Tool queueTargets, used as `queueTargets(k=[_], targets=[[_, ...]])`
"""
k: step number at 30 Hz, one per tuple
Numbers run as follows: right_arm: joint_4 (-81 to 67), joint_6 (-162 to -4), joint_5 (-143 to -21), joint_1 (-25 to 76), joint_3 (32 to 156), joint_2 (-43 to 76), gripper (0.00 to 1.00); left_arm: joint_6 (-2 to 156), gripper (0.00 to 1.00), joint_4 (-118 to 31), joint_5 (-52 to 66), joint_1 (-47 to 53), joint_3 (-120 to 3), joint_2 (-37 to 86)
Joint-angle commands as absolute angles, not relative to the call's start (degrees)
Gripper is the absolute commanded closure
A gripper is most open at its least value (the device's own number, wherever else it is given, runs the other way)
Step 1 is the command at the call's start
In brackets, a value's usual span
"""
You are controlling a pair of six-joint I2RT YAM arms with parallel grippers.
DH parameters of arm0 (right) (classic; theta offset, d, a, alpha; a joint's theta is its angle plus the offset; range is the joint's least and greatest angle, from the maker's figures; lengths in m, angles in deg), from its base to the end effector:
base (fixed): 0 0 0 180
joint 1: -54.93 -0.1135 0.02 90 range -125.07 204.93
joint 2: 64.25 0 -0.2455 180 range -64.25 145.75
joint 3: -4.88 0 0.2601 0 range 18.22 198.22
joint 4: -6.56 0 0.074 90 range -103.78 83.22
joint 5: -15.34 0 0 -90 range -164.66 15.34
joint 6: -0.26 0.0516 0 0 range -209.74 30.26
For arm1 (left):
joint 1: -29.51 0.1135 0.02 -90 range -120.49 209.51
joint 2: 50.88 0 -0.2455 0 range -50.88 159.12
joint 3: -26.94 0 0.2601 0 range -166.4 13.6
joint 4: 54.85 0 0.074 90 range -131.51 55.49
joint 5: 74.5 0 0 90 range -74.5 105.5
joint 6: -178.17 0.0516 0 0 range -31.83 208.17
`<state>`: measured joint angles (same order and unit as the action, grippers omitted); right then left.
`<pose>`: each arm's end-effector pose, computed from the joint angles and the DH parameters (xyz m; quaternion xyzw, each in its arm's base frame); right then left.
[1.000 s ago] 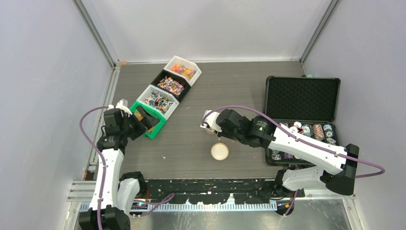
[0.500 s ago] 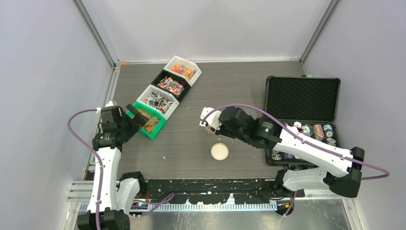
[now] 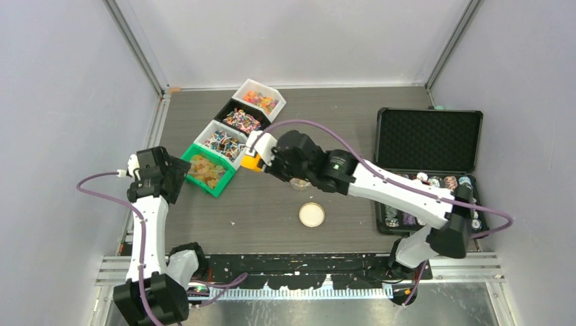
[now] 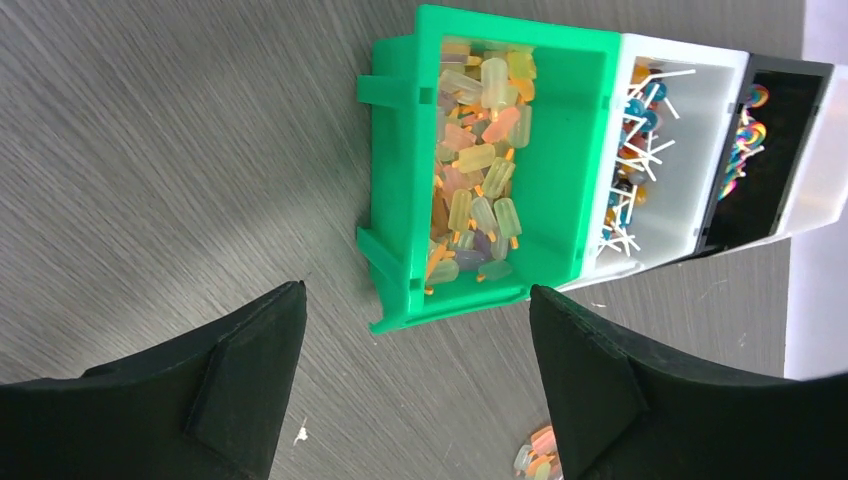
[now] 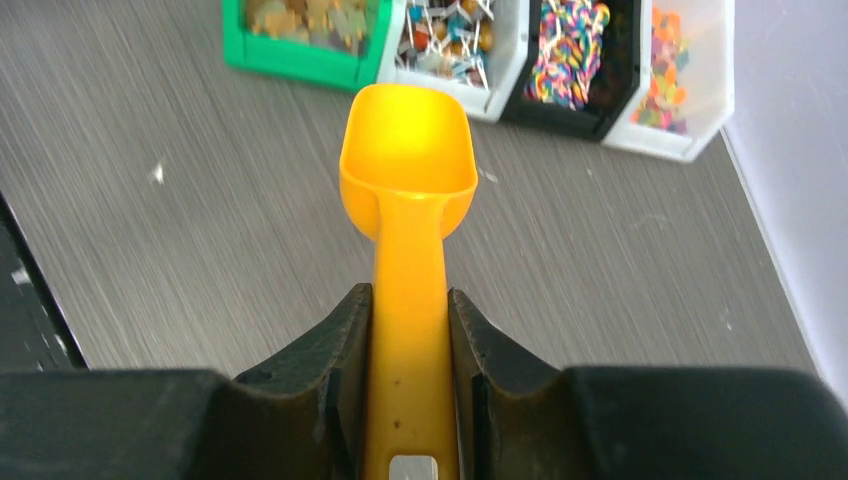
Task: Pack the candies
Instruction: Scoop the fake candies from the storage box.
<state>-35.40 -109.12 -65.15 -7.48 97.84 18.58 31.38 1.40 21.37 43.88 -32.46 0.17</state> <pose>0.1704 0.3076 0.3370 -0.5397 0.6847 0.1103 0.4772 0.1992 0.0565 0.2492 -0.5573 0.7473 -0.0852 0.3517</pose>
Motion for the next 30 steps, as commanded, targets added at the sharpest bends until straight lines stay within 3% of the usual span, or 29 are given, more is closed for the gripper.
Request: queueTargets(k=[1, 15, 30], targets=[[-33.0, -103.5, -67.8, -7.4, 108.2, 24.7, 1.00, 31.0, 0.17, -4.1, 18.8, 45.7, -31.8, 2.8], [-53.3, -91.4, -71.5, -7.7, 144.0, 52.5, 1.00, 30.3, 0.30, -11.4, 8.0, 50.7, -26.2, 9.9], [-51.5, -95.3, -70.9, -9.8, 150.9, 64.0, 0.99, 27.5, 0.52, -14.7, 4.6, 52.2, -23.6, 14.8]])
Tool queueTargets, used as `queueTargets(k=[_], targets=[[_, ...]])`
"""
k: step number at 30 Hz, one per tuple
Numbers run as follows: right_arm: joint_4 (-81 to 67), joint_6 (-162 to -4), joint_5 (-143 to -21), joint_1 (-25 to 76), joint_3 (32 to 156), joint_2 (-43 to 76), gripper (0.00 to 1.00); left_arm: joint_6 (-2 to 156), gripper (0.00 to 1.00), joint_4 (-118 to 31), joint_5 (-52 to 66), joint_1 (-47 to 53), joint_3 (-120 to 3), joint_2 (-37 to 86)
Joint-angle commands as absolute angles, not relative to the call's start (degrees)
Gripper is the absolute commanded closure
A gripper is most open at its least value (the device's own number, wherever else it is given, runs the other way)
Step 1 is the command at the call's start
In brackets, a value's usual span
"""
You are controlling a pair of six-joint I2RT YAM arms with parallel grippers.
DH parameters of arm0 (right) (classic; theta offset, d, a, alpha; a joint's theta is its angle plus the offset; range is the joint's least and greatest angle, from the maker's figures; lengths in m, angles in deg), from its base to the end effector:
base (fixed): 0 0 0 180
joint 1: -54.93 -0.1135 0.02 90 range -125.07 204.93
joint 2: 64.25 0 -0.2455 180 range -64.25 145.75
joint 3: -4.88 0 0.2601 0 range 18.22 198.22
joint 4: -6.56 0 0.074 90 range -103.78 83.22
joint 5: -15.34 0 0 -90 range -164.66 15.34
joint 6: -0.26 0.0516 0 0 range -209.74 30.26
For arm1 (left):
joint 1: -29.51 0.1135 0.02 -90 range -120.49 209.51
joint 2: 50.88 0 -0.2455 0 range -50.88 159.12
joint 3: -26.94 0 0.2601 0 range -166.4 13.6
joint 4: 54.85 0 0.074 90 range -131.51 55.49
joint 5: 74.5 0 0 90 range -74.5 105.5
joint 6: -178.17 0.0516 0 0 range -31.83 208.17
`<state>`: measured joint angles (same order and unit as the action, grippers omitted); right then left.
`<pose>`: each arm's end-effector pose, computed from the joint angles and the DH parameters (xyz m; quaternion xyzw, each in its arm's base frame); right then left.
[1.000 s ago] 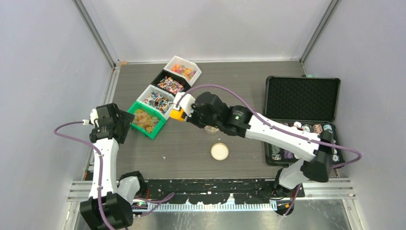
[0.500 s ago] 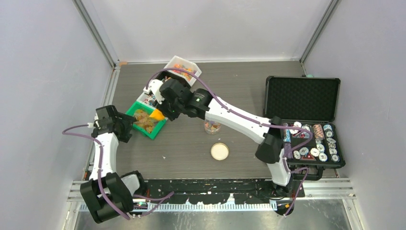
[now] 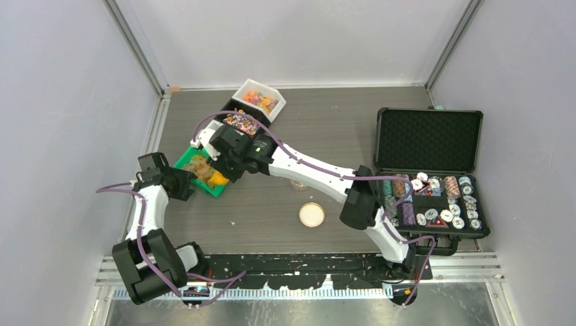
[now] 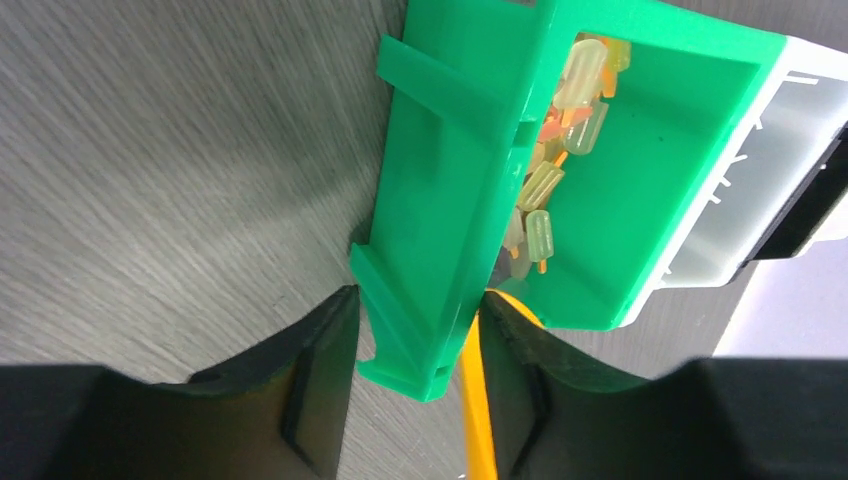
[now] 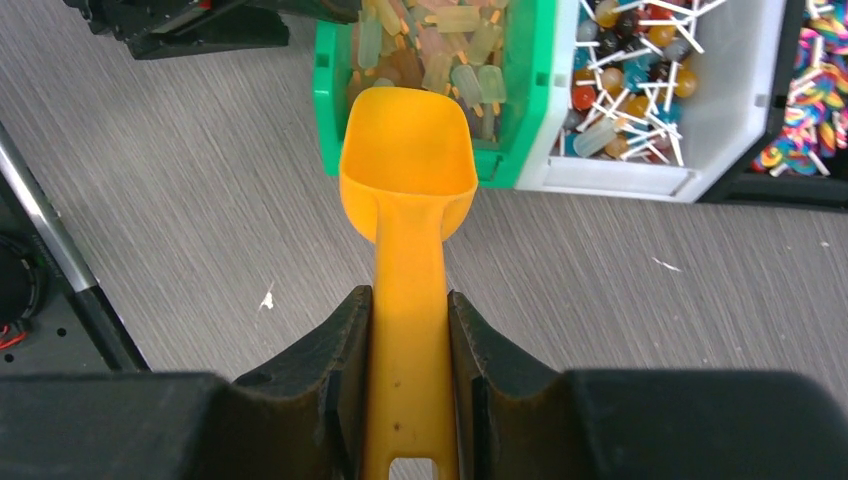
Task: Pack the candies
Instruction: Scoop the fake candies from the storage box.
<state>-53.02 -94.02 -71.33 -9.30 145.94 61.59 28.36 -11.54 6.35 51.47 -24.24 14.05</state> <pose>0.2220 0.4530 0.2930 -0.5093 0.7679 0.1705 0.3492 0.2225 0.0809 0.1692 -0.6086 0.7375 -0.1640 0.2425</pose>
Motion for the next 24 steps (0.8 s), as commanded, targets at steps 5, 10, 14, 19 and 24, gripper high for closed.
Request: queueTargets(k=[5, 10, 14, 19, 24], targets=[[-52.0, -96.2, -71.6, -9.8, 153.9, 68.0, 1.00, 27.3, 0.71, -16.1, 3.4, 52.2, -22.6, 15.7], [-52.7, -96.7, -70.6, -9.8, 156.8, 71.9, 1.00, 27.2, 0.92, -17.7, 2.1, 52.2, -21.6, 16.3], [-48.4, -96.6, -69.2, -9.7, 154.3, 72.2, 1.00, 26.5, 1.00, -19.2, 0.4, 52.2, -21.0, 17.0], [-38.9, -96.0, -66.5, -9.8, 145.1, 69.2, 1.00, 27.1, 1.00, -20.1, -1.3, 52.3, -21.0, 17.8], [-28.0, -95.4, -66.0, -9.7, 135.2, 65.7, 1.00, 26.9, 1.00, -20.4, -1.2, 52.3, -20.6, 17.5]])
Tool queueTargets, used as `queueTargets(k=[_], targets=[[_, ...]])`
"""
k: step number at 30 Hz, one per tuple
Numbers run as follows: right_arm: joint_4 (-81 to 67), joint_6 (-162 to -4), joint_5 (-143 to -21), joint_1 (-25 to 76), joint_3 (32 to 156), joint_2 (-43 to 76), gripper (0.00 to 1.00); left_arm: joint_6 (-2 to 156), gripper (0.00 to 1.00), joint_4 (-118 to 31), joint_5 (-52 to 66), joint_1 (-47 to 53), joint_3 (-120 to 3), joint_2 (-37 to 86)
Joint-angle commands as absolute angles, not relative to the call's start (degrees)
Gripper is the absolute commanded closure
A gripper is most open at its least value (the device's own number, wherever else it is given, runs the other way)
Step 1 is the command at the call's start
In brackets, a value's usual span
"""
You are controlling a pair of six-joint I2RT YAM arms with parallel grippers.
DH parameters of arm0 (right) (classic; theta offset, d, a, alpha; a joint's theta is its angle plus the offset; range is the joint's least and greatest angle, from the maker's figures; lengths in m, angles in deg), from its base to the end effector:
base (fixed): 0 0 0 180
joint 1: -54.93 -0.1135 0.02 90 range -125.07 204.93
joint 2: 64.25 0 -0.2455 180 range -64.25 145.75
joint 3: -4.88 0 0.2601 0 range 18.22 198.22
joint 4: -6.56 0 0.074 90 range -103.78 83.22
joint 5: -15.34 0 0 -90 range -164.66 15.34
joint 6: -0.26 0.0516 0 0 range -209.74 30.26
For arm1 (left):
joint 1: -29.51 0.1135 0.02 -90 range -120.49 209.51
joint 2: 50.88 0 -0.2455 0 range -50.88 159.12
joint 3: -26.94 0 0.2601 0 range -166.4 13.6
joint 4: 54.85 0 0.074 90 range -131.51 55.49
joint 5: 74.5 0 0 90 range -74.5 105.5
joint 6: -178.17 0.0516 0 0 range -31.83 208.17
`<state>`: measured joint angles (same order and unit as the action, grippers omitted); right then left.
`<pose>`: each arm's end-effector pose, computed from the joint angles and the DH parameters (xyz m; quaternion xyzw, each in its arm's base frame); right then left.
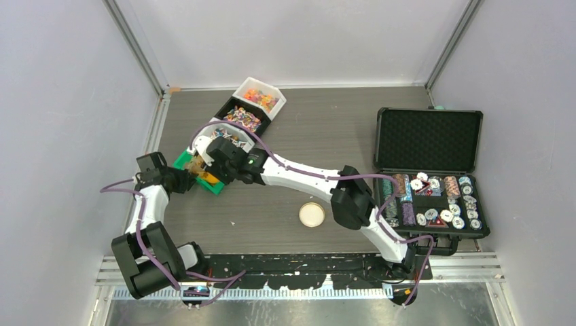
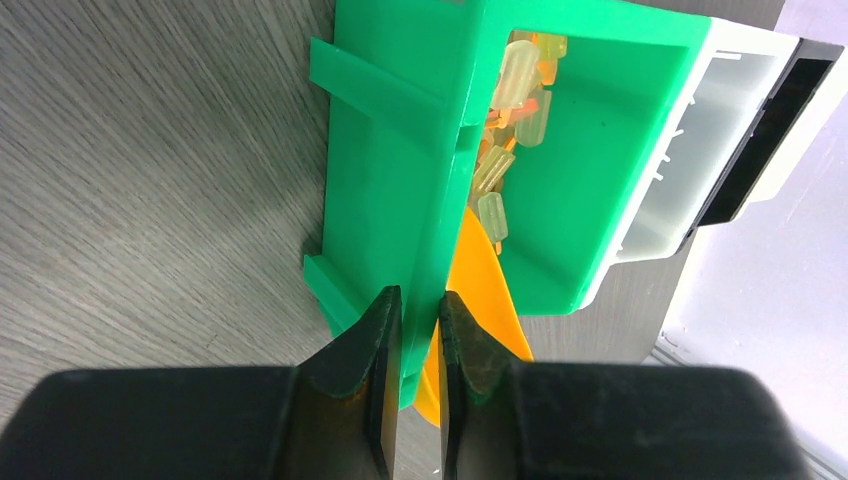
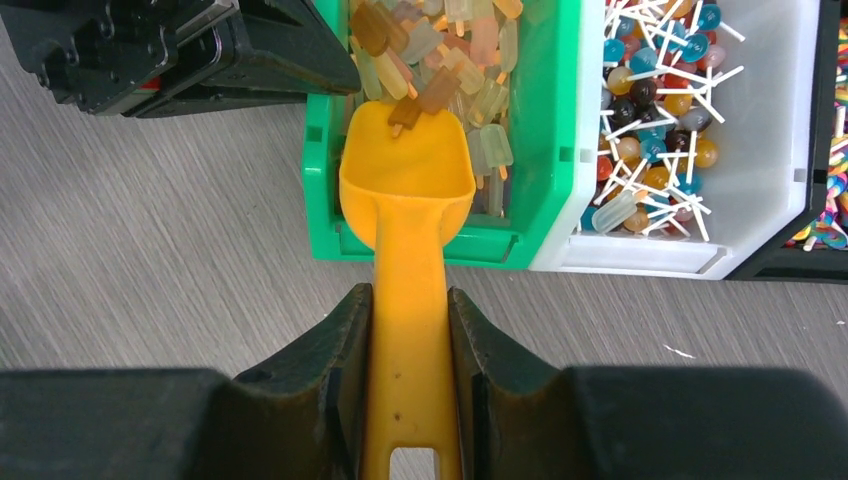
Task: Pack the candies
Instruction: Scoop the fake candies from the storage box.
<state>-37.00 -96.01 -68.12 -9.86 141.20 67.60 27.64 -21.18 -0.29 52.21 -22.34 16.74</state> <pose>0.2355 0.4864 0.2377 -0.5039 0.7479 0.1648 0.3995 0.2356 0.0833 0.1612 -0.5886 0.7299 -0.2274 0.2629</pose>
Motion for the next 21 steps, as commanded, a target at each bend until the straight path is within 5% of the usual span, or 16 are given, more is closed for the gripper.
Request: queueTargets(k=[1, 21], targets=[[-26.9, -95.5, -65.8, -9.7, 134.3, 65.4, 1.00, 26.8, 1.00, -20.5, -1.1, 52.3, -20.5, 17.4], [-12.9, -102.1, -67.9, -9.8, 114.3, 55.8, 0.99, 27.6, 1.00, -18.0, 0.6, 53.8, -20.8, 16.4]])
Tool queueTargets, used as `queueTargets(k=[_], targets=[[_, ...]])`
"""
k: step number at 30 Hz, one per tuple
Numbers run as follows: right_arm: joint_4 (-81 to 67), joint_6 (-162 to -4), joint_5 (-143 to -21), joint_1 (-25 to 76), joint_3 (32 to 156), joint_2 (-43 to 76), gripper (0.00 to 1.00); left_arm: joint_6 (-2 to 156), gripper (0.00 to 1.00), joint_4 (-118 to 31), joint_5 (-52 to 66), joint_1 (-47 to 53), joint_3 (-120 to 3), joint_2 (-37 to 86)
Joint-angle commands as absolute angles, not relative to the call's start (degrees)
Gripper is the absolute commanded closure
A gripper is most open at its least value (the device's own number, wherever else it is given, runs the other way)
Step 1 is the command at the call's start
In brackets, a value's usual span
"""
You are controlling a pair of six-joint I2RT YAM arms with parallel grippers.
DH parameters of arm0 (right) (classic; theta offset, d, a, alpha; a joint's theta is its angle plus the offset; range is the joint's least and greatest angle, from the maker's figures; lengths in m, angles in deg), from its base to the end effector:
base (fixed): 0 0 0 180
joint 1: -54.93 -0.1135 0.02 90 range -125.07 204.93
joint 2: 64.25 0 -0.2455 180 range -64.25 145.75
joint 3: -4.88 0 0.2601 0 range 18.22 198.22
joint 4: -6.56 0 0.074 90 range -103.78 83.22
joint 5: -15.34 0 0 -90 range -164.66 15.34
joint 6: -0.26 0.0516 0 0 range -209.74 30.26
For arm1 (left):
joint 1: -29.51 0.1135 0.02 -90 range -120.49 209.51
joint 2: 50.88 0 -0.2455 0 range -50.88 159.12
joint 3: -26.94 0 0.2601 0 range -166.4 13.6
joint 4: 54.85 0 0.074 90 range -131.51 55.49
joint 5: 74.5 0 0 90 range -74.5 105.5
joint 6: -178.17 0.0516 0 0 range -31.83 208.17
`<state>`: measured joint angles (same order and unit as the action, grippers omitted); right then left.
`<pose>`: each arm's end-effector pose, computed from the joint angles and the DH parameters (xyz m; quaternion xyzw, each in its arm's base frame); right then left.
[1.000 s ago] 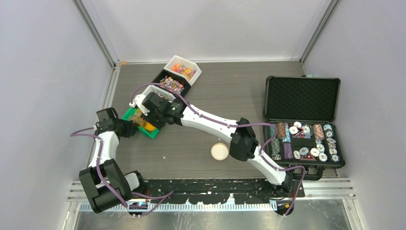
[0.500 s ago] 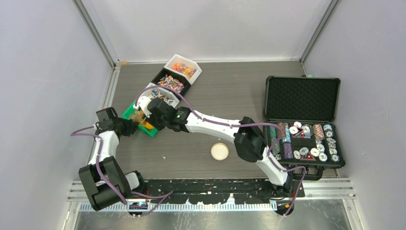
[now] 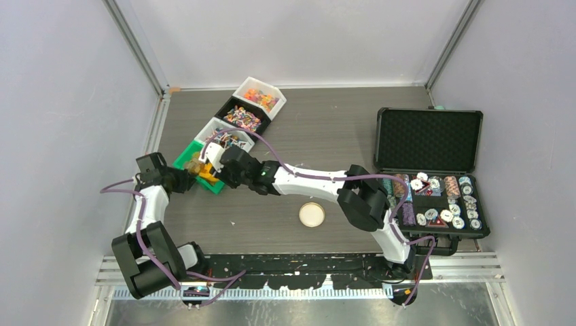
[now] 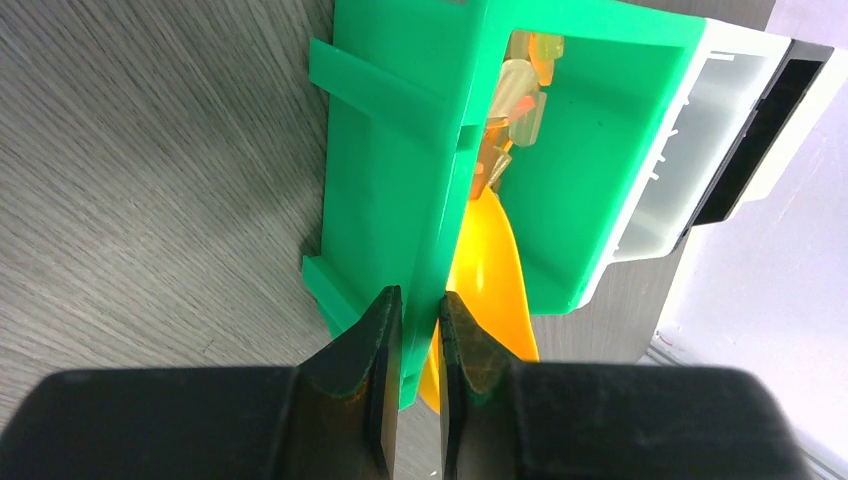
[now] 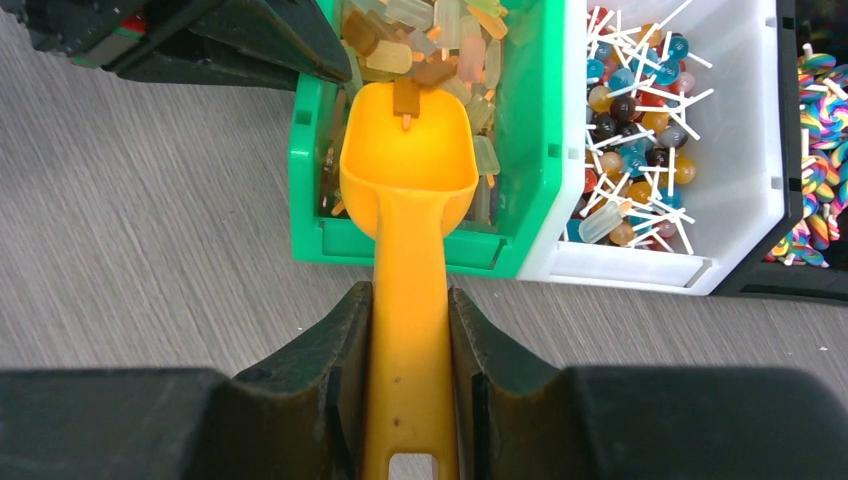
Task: Pack the candies
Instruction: Scoop the fake candies from the storage box.
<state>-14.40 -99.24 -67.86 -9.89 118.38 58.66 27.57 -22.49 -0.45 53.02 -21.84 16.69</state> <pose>0.2259 0.4662 0.2138 -0.4997 0.7081 0.1848 0.4635 0.2350 0.0868 0.1604 -0.5913 0.7244 -0.2288 0.2706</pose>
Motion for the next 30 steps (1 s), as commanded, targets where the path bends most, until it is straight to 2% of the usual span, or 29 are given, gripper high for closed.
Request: queueTargets(k=[1, 14, 30], targets=[[-12.3, -102.4, -67.9, -9.8, 113.8, 55.6, 0.99, 27.5, 1.00, -18.1, 0.5, 53.8, -20.8, 16.5], [-7.1, -103.7, -70.9, -10.0, 113.6, 59.8, 1.00, 27.3, 1.00, -18.4, -0.4, 53.9, -20.3, 16.2], [14.8, -102.7, -66.9, -10.0, 100.8, 58.1, 0.99, 27.3, 1.00, -17.9, 0.2, 53.9, -20.7, 15.5]])
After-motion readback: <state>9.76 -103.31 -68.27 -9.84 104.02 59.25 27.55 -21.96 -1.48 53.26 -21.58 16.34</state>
